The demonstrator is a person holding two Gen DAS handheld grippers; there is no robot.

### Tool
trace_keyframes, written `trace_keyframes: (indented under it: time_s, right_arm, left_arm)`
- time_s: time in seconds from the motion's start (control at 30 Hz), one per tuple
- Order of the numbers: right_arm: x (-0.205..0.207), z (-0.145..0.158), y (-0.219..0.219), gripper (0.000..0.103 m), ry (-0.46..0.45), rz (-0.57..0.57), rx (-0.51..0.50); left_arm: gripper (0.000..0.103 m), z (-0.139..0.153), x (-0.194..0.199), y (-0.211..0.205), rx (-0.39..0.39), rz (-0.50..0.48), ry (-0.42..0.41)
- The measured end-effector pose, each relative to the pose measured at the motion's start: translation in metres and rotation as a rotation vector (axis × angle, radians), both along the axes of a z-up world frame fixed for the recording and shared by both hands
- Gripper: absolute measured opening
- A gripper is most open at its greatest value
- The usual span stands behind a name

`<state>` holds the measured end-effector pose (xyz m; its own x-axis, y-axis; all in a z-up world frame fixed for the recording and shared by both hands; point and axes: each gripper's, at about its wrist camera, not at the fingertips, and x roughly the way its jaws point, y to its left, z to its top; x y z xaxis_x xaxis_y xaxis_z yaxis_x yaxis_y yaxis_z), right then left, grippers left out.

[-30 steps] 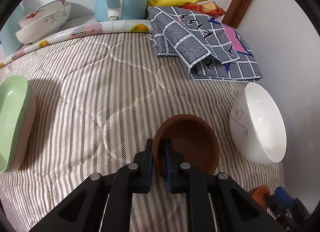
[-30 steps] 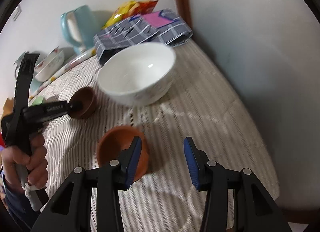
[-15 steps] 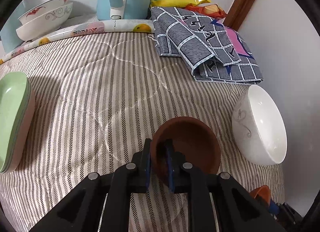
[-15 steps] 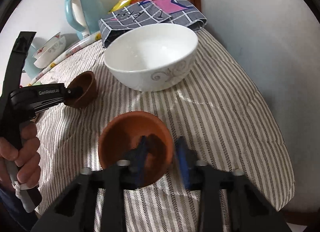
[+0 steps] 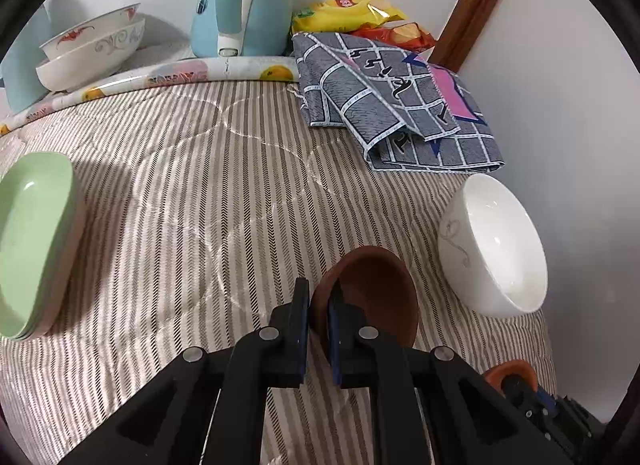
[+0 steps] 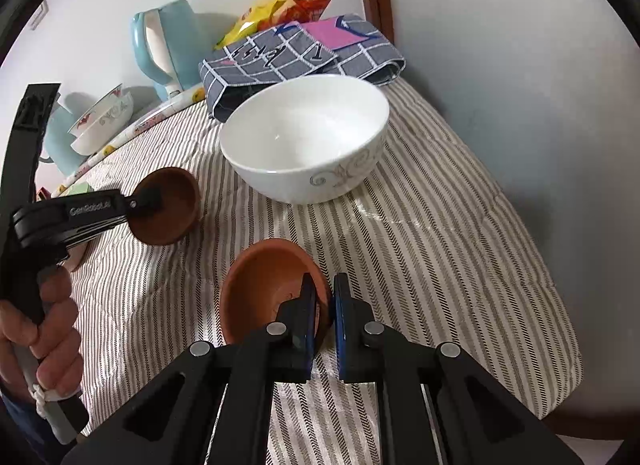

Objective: Organize plates and bowls
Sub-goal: 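Carry the brown bowl over the white bowl with the right gripper while the left gripper holds its bowl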

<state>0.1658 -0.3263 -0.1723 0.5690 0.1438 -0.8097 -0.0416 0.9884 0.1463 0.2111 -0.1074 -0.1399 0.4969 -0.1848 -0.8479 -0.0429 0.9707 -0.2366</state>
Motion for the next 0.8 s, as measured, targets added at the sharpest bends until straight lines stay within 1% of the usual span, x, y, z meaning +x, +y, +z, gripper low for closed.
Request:
trace_keyframes:
  time_s: [0.17, 0.4, 0.6, 0.8]
  right_arm:
    - [-0.008, 0.014, -0.005, 0.008, -0.034, -0.013, 0.006]
    - [-0.015, 0.045, -0.011, 0.009, -0.101, -0.030, -0.005]
    - [-0.006, 0.072, -0.017, 0.009, -0.154, -0.072, -0.012]
    - [0.009, 0.087, -0.021, 0.009, -0.178, -0.105, -0.020]
  left_arm:
    - [0.009, 0.016, -0.010, 0.006, -0.003, 0.004, -0.025]
    - [0.009, 0.036, -0.017, 0.010, -0.008, 0.003, -0.057]
    - [0.009, 0.055, -0.018, 0.016, -0.012, 0.014, -0.084]
    - [0.009, 0.068, -0.017, 0.023, -0.004, 0.015, -0.110]
